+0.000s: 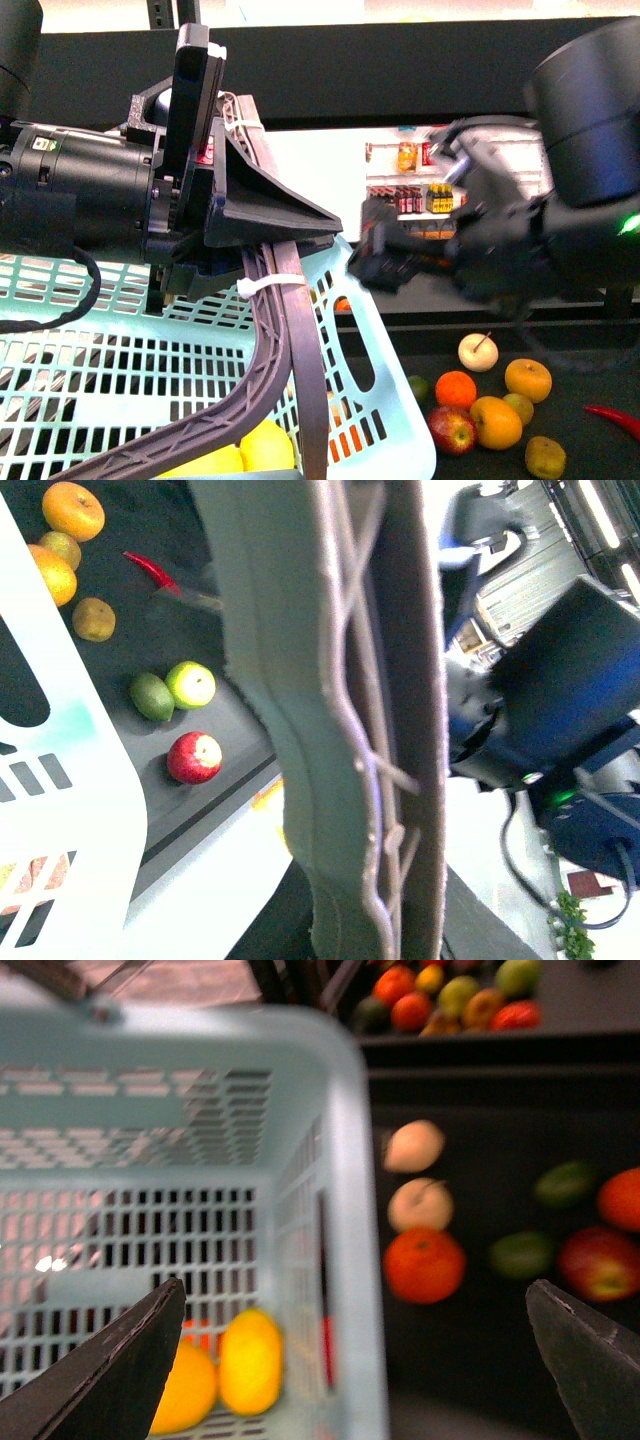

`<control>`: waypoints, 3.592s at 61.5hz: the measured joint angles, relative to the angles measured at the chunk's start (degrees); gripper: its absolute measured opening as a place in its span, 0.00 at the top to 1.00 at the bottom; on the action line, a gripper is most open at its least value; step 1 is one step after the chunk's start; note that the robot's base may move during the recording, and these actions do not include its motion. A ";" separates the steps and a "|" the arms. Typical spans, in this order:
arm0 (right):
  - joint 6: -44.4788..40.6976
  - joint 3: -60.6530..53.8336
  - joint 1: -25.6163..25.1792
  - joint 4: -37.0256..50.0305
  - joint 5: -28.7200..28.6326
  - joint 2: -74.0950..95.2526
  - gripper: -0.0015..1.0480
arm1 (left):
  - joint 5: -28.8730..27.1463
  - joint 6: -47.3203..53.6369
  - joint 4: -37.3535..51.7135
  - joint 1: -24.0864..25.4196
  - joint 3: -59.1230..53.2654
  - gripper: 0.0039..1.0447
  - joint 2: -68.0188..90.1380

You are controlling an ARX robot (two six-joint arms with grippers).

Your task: Pick lemon from shelf

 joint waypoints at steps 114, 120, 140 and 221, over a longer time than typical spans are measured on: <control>-12.28 -61.18 -14.21 -17.42 9.05 -94.90 0.80 | 0.22 -0.07 0.00 -0.17 -0.02 0.91 0.00; -12.28 -61.18 -14.21 -17.42 9.05 -94.90 0.62 | 0.22 -0.04 0.00 -0.17 -0.02 0.91 0.00; -12.28 -61.18 -14.21 -17.42 9.05 -94.90 0.09 | 0.13 -1.20 2.34 -0.13 -0.68 0.91 0.04; -12.28 -61.18 -14.21 -17.42 9.03 -94.99 0.02 | -27.34 -57.59 50.25 37.75 19.45 0.91 29.40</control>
